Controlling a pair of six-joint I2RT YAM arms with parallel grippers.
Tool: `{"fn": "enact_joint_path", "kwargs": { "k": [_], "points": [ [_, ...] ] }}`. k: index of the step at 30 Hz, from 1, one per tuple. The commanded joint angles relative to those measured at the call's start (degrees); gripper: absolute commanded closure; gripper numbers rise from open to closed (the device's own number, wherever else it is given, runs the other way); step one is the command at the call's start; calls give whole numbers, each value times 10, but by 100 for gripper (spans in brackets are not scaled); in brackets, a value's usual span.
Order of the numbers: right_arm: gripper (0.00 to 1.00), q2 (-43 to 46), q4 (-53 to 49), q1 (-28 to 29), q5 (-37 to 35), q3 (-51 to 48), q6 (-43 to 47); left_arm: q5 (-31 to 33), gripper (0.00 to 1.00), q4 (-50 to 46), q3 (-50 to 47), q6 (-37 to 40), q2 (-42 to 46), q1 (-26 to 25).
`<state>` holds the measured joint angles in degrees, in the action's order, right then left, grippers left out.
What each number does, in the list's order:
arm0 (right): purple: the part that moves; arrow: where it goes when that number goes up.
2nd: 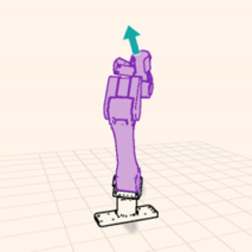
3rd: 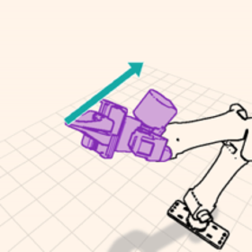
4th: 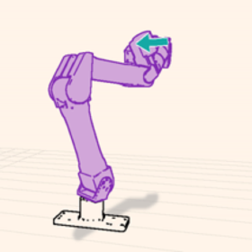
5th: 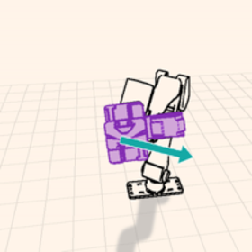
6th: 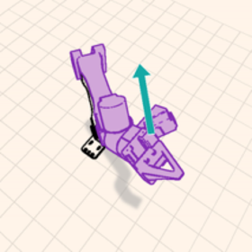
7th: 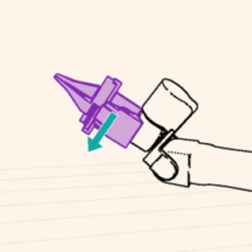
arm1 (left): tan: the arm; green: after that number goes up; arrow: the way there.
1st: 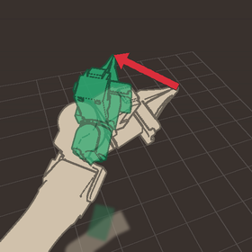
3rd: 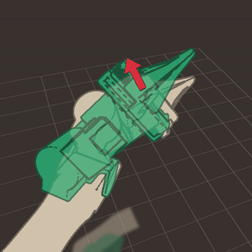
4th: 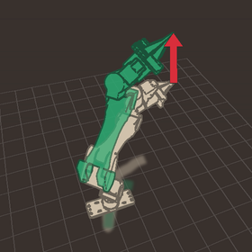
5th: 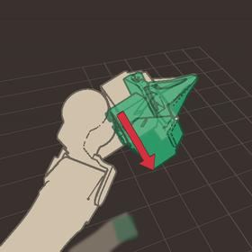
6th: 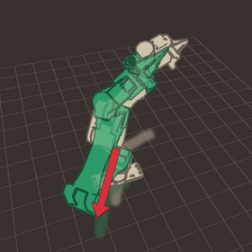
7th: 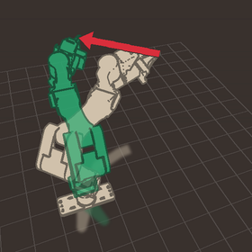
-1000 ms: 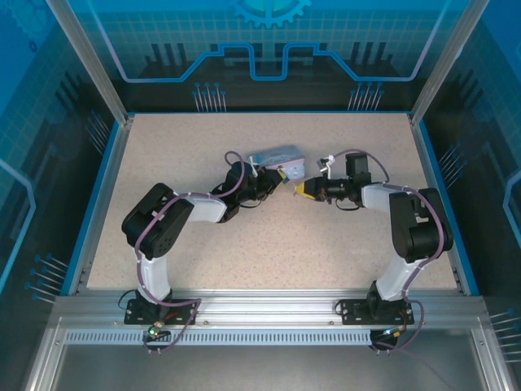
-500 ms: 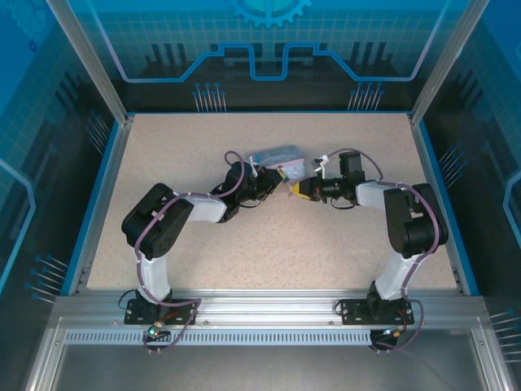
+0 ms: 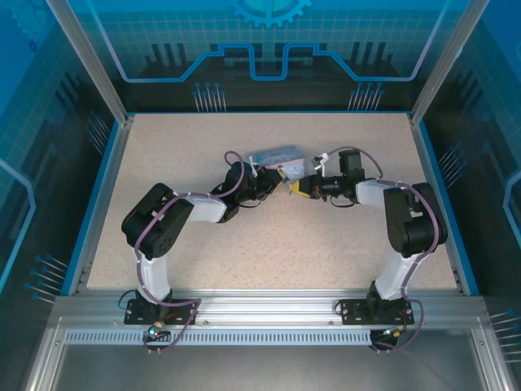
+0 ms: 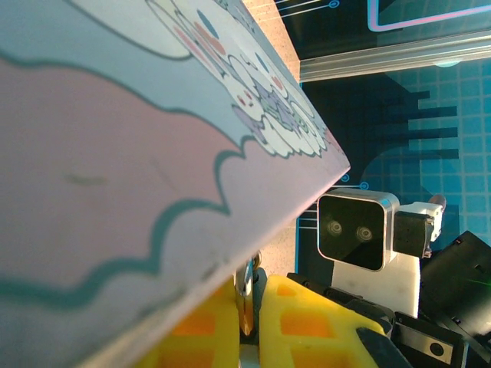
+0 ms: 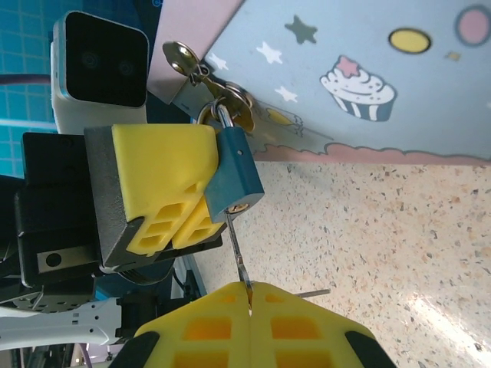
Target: Unlock a padlock with a key
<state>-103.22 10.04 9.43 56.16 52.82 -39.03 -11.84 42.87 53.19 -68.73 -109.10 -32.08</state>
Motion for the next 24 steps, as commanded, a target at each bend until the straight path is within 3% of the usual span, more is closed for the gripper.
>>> {"fn": "enact_joint_path", "kwargs": {
  "k": [1, 18, 24],
  "points": [
    [100, -13, -11, 5, -2, 19, 2, -12, 100, 36, -7, -6, 25, 0],
    [99, -19, -10, 5, -8, 22, -1, -15, 100, 39, -5, -3, 25, -3],
    [99, -25, 63, 3, -8, 11, -55, -20, 100, 41, -9, 6, 30, -5]
  ]
}}
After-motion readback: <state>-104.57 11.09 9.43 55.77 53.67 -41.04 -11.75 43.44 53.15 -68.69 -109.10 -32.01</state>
